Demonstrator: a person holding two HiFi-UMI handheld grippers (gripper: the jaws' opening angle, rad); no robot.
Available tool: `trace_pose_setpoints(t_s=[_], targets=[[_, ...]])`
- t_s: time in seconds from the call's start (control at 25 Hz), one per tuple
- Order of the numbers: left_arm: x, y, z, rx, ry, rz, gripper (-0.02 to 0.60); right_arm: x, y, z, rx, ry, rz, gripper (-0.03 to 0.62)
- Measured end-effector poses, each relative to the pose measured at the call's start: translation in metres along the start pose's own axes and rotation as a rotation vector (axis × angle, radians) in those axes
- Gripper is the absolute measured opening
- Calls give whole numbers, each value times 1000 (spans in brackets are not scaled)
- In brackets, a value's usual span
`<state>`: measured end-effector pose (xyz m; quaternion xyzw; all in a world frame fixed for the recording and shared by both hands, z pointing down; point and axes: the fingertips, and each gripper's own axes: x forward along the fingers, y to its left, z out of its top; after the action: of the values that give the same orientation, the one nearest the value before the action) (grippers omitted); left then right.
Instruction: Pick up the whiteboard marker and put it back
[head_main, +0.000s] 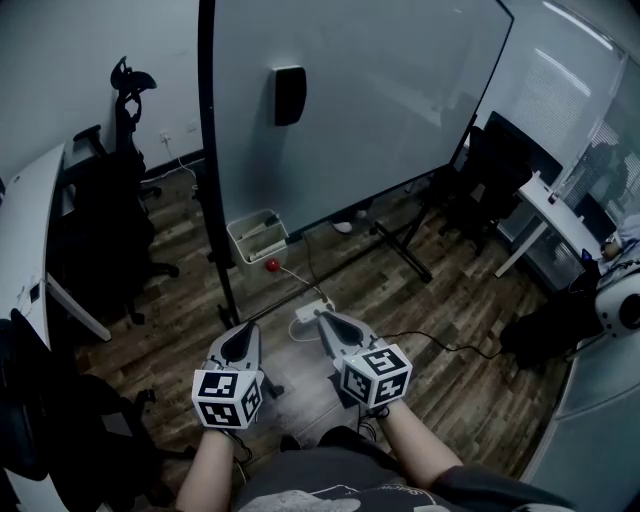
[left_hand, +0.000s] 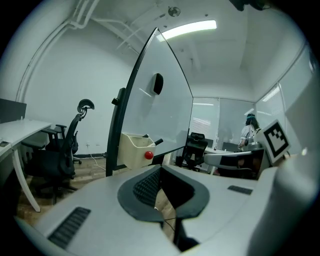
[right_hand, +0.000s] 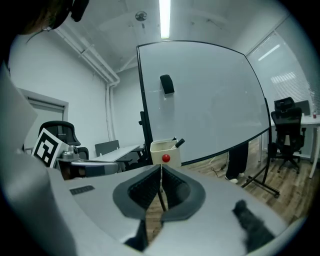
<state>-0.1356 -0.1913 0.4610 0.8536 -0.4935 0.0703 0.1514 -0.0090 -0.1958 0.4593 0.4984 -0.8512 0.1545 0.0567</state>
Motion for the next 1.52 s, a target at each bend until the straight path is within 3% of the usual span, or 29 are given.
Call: trace_pose_setpoints(t_s=[0.64,1.16,1.52], targets=[[38,28,8,5,12,25,12,54,-28,22,56,-34,-16,25],[82,53,28,4,4,99,13,114,-59,40,77,-5,53,28],[94,67,29,-3,20,139,12,150,-63,40,170,16,91,127]])
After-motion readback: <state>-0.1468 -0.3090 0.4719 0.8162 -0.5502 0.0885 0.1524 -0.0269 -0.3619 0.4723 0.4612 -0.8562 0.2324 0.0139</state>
